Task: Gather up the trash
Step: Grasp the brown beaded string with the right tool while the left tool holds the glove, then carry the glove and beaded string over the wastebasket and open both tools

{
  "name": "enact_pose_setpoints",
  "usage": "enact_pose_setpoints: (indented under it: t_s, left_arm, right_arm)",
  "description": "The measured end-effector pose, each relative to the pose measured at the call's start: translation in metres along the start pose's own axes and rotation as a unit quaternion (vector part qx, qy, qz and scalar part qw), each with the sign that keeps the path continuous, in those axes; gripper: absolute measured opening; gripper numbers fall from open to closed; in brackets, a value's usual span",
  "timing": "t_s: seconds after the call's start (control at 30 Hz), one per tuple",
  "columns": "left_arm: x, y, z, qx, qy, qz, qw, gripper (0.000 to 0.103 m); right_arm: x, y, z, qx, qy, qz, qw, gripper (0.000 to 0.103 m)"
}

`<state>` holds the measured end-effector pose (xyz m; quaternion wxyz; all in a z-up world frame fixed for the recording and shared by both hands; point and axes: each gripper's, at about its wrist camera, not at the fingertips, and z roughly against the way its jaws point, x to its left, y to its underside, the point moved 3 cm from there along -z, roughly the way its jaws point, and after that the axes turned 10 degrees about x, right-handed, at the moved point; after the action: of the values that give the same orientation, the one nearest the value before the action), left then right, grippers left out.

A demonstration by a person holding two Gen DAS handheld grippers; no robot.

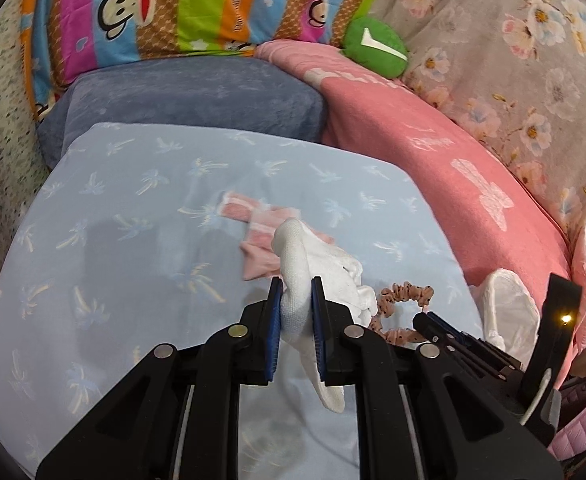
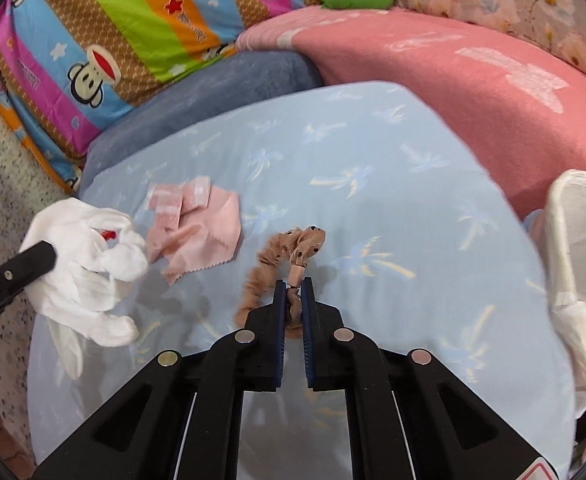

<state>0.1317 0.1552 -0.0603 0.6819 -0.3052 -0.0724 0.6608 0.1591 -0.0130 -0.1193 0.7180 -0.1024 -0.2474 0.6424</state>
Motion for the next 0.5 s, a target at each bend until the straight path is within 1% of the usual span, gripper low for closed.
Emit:
enact_pose_setpoints:
  t_s: [0.23,0.5]
  left_arm:
    - [-0.057,-0.002,0.019,-0.021,0.017,-0.046,0.9986,0.014]
    - [-0.127,-0.003,0.033,-0.04,0.039,-0.104,0.993,0.014]
  right_arm:
    - [-0.032,-0.006,0.079,-0.068,-0.006,-0.019,0.997,0.007]
    - [-0.08,-0.011,0.162,-0.14,-0.007,-0.046,0.989,0.007]
